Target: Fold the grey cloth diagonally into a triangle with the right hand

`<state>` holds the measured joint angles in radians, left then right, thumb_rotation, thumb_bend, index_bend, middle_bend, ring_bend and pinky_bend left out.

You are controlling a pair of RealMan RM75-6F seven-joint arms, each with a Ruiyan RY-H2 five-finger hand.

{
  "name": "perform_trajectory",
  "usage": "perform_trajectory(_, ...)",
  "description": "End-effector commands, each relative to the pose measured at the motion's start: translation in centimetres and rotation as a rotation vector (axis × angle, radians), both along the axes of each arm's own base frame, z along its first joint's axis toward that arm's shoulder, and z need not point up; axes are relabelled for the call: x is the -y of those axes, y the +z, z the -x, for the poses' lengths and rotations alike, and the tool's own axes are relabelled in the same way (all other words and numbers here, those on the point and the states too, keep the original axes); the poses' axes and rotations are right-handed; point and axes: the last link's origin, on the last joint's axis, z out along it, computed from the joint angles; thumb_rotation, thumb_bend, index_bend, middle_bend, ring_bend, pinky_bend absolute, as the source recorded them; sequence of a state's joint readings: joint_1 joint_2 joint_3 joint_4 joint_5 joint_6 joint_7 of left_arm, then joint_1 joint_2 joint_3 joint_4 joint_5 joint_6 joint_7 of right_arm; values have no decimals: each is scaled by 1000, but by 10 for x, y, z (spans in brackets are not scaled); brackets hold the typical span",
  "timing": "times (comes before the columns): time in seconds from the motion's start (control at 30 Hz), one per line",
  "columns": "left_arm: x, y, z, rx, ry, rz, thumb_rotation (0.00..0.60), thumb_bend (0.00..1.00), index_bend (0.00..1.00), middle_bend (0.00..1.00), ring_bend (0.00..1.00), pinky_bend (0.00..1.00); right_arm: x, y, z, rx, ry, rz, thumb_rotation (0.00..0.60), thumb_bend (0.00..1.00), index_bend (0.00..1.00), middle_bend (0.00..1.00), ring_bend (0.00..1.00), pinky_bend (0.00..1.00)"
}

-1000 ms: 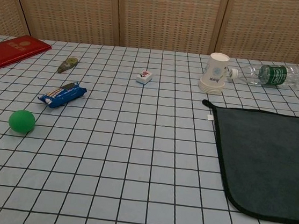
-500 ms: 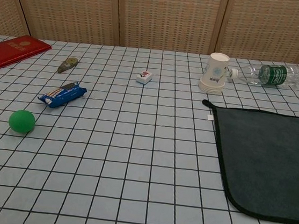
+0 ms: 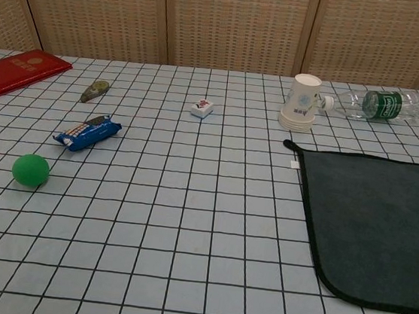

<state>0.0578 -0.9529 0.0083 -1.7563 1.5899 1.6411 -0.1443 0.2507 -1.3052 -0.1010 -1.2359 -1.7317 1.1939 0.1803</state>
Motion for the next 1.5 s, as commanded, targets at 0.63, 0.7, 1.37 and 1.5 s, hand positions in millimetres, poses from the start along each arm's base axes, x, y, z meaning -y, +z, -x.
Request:
perform_trajectory(0.63, 2, 1, -1, 12, -8, 5, 600, 0, 0, 0, 0, 0, 12, -8, 16, -42, -90, -9, 600, 267, 424, 0, 0, 0)
perform_trajectory(0.7, 3, 1, -1, 14, -10, 4, 600, 0, 0, 0, 0, 0, 13, -8, 16, -48, -91, -6, 600, 274, 424, 0, 0, 0)
perform_trajectory(1.37, 3, 1, 0, 16, -12, 9, 600, 0, 0, 0, 0, 0, 14, -6, 14, -9, -97, 17, 600, 579, 445, 5, 0, 0)
perform_trajectory(1.5, 4, 1, 0, 16, -12, 10, 600, 0, 0, 0, 0, 0, 14, -5, 14, 0, -84, 28, 600, 612, 467, 17, 0, 0)
